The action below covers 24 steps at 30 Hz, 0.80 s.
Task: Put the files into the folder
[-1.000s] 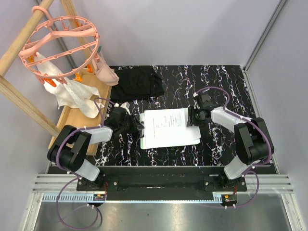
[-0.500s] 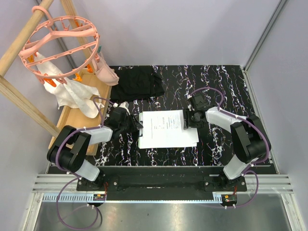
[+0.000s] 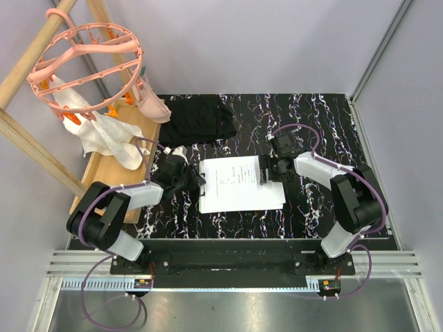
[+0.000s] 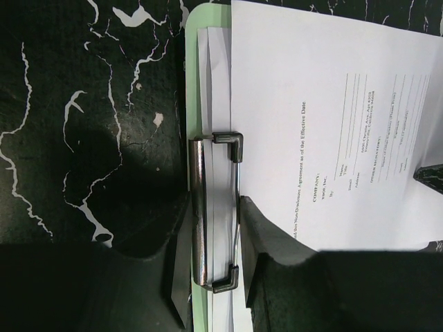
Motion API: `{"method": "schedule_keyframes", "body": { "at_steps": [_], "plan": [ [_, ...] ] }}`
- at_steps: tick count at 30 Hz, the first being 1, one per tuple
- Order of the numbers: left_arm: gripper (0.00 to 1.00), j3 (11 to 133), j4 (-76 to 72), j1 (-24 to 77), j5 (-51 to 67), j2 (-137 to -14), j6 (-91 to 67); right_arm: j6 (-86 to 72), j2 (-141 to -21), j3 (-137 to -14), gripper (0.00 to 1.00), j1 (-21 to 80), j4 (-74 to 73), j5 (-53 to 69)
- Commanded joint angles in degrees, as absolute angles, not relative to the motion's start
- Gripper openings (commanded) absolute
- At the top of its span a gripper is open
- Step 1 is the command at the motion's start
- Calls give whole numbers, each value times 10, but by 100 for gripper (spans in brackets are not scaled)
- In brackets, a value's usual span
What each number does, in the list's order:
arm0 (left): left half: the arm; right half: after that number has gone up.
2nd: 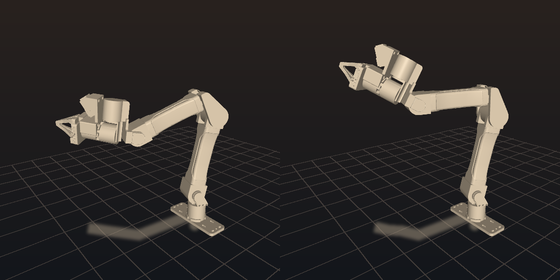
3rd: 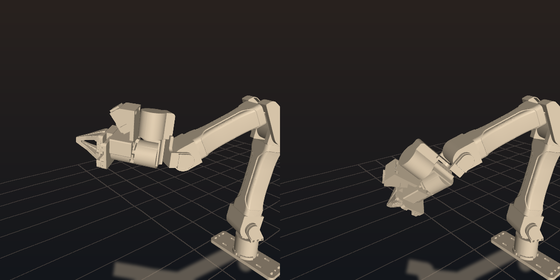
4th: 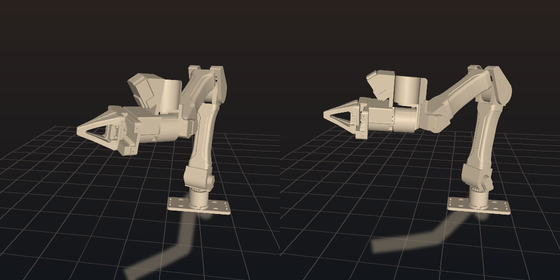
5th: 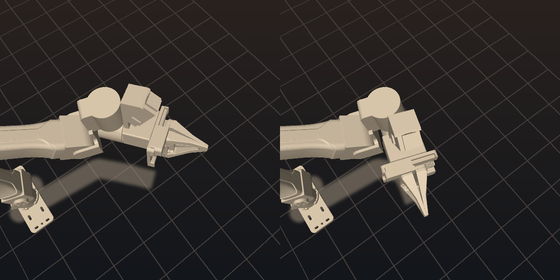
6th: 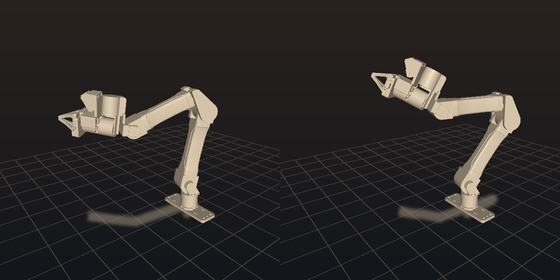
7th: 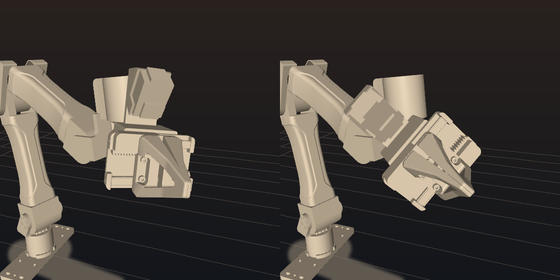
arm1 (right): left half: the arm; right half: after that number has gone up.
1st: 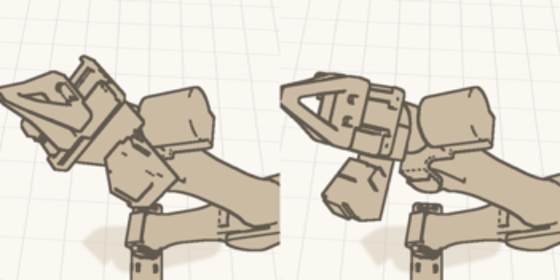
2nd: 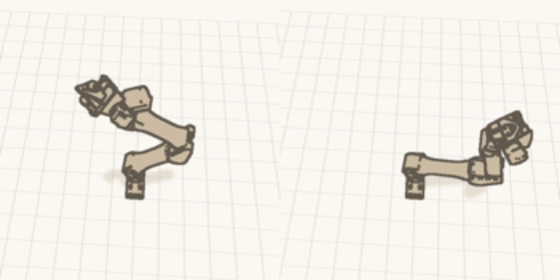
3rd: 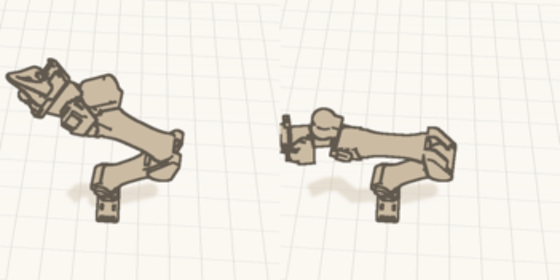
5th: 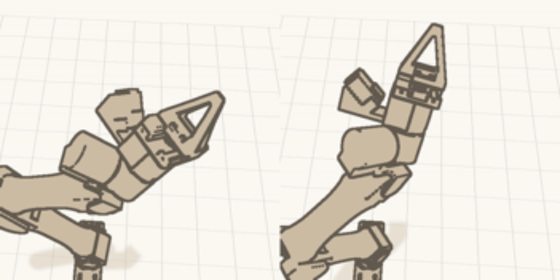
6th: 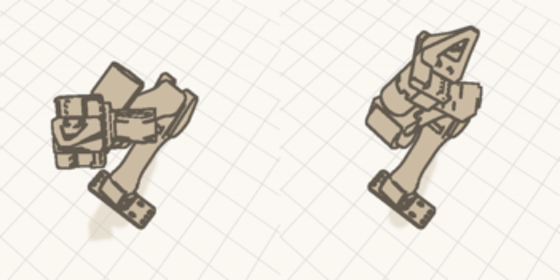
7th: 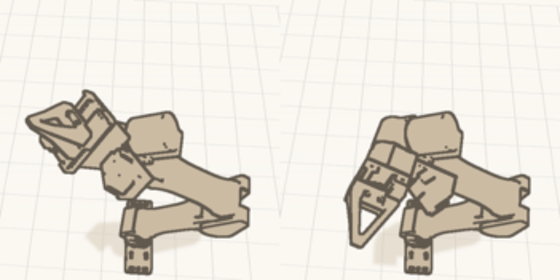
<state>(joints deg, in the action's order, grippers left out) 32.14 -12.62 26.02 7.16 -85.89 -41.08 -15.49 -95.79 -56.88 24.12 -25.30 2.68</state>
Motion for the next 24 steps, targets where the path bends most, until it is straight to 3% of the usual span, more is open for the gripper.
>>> {"method": "schedule_keyframes", "body": {
  "at_steps": [1, 8, 24],
  "plan": [
    [0, 336, -236, 287, 157, -854, -449, -181, -962, -595, 82, 276, -186, 132],
    [0, 350, -208, 287, 163, -850, -439, -182, -954, -588, 100, 275, -178, 145],
    [0, 317, -250, 251, 243, -833, -441, -174, -937, -563, 100, 240, -171, 165]
  ]
}}
